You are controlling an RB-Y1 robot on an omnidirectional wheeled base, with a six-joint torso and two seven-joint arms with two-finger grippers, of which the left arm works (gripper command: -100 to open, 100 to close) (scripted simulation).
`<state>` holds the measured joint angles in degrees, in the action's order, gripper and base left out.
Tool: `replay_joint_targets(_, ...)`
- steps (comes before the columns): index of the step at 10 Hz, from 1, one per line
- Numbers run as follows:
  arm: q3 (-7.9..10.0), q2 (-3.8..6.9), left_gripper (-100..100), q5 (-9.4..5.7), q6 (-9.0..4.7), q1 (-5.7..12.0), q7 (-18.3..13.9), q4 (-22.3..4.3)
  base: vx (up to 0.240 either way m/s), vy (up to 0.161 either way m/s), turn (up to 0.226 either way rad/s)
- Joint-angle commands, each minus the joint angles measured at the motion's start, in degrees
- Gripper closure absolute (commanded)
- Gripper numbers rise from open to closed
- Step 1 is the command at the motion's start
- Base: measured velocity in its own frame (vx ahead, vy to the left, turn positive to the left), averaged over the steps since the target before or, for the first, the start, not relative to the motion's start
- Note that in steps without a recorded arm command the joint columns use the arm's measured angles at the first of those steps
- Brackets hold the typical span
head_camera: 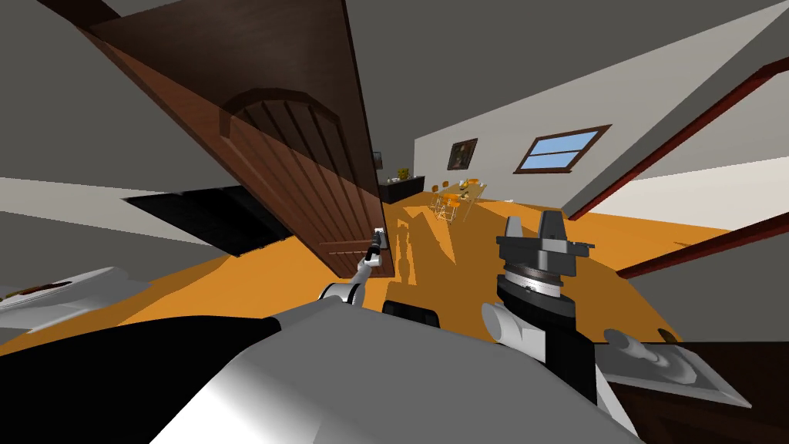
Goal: Push the door open
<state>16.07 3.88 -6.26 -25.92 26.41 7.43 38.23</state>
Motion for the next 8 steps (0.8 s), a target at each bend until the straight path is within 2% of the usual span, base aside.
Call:
replay_joint_targets(1, 1.03, 1.01, 100, -0.41, -1.01, 0.65, 0.13, -1.05, 0.224, -0.101, 0.063)
replay_joint_targets(8, 5.15, 2.52, 100, -1.91, -1.05, 0.22, 1.42, -1.07, 0.2, -0.099, 0.069)
